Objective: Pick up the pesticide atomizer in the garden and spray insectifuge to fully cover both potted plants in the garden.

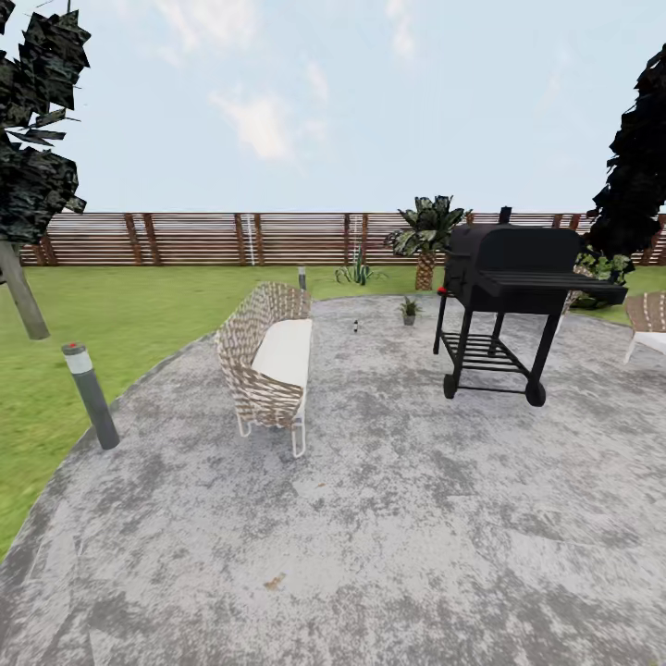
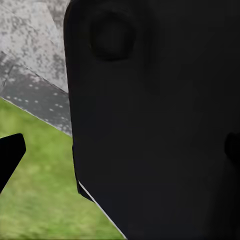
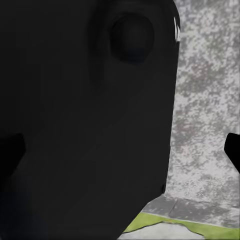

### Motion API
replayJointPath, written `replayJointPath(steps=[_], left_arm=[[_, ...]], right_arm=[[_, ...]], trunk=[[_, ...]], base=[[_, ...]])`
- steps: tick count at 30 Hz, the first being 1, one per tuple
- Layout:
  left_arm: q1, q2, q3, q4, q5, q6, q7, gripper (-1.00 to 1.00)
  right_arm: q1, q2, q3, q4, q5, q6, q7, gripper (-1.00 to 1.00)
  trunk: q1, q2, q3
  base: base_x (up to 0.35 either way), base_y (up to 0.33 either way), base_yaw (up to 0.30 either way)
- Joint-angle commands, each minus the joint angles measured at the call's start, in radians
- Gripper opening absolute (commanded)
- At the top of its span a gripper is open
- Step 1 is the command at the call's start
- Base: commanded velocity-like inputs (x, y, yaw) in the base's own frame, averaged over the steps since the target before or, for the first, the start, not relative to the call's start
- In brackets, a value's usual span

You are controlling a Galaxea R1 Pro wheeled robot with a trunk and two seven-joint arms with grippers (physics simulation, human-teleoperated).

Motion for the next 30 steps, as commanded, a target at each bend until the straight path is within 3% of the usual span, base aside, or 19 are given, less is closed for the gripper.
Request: replayJointPath(steps=[1, 3, 8, 19, 30], left_arm=[[-0.006, -0.006, 0.000, -0.006, 0.006, -0.006, -0.002, 1.00], [-0.001, -0.012, -0.001, -0.017, 0.015, -0.014, -0.003, 1.00], [0.020, -0.015, -0.003, -0.045, -0.005, 0.015, -0.004, 1.00], [0.023, -0.013, -0.003, -0.085, -0.009, 0.025, -0.003, 1.00], [0.023, 0.034, -0.002, -0.147, -0.010, 0.025, -0.002, 1.00]], right_arm=[[0.006, -0.001, -0.002, -0.006, -0.003, -0.006, -0.004, 1.00], [0.009, 0.000, 0.000, -0.008, -0.006, 0.002, -0.004, 1.00], [0.009, -0.001, -0.002, 0.020, -0.013, 0.018, -0.002, 1.00], [0.009, -0.002, -0.003, 0.057, -0.012, 0.020, -0.003, 1.00], [0.009, -0.006, -0.005, 0.055, -0.014, 0.020, -0.004, 1.00]], trunk=[[0.000, 0.000, 0.000], [0.000, 0.000, 0.000], [0.000, 0.000, 0.000], [0.000, 0.000, 0.000], [0.000, 0.000, 0.000]], base=[[0.000, 0.000, 0.000], [0.000, 0.000, 0.000], [0.000, 0.000, 0.000], [0.000, 0.000, 0.000], [0.000, 0.000, 0.000]])
